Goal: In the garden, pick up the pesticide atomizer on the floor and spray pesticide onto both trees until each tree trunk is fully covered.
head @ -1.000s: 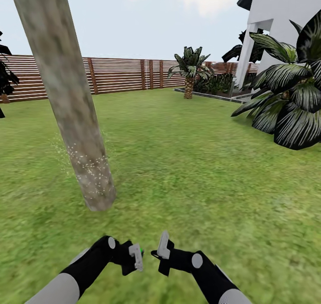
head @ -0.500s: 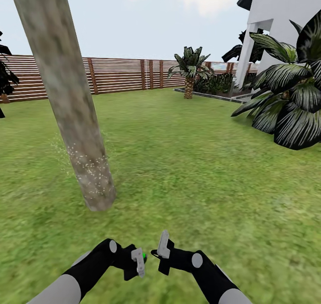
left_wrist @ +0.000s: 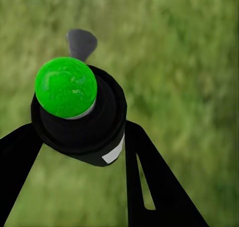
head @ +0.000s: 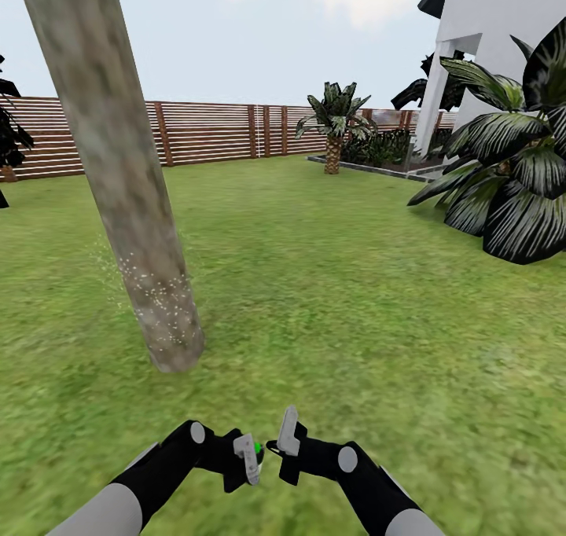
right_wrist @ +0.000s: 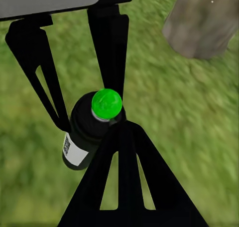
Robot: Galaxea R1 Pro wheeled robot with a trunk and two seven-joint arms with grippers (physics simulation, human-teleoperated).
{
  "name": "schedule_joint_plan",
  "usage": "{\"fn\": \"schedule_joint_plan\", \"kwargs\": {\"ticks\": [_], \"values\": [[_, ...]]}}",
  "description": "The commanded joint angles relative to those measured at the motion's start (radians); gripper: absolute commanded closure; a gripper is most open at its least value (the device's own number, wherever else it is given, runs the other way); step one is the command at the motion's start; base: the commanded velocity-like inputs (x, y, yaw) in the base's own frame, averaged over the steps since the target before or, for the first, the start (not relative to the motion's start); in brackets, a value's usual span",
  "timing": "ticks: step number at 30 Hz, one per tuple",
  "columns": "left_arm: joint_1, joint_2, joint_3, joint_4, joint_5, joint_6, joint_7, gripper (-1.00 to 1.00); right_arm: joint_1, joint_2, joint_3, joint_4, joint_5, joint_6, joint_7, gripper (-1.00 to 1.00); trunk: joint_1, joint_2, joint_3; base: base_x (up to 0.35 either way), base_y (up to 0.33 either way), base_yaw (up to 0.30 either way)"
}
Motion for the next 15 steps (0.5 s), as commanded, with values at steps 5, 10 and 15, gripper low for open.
{"fn": "schedule_joint_plan", "kwargs": {"ticks": [5,10,15], "values": [[0.000,0.001,0.000,-0.001,0.005,-0.001,0.000,1.00,0.000,0.000,0.000,0.000,0.000,0.000,0.000,1.00,0.000,0.000,0.000,0.000,0.000,0.000],[0.000,0.001,-0.001,-0.001,0.028,-0.010,-0.006,1.00,0.000,0.000,0.000,0.000,0.000,0.000,0.000,1.00,0.000,0.000,0.000,0.000,0.000,0.000],[0.000,0.001,-0.001,-0.001,0.035,-0.016,-0.030,1.00,0.000,0.000,0.000,0.001,0.000,0.000,0.000,1.00,0.000,0.000,0.000,0.000,0.000,0.000]]}}
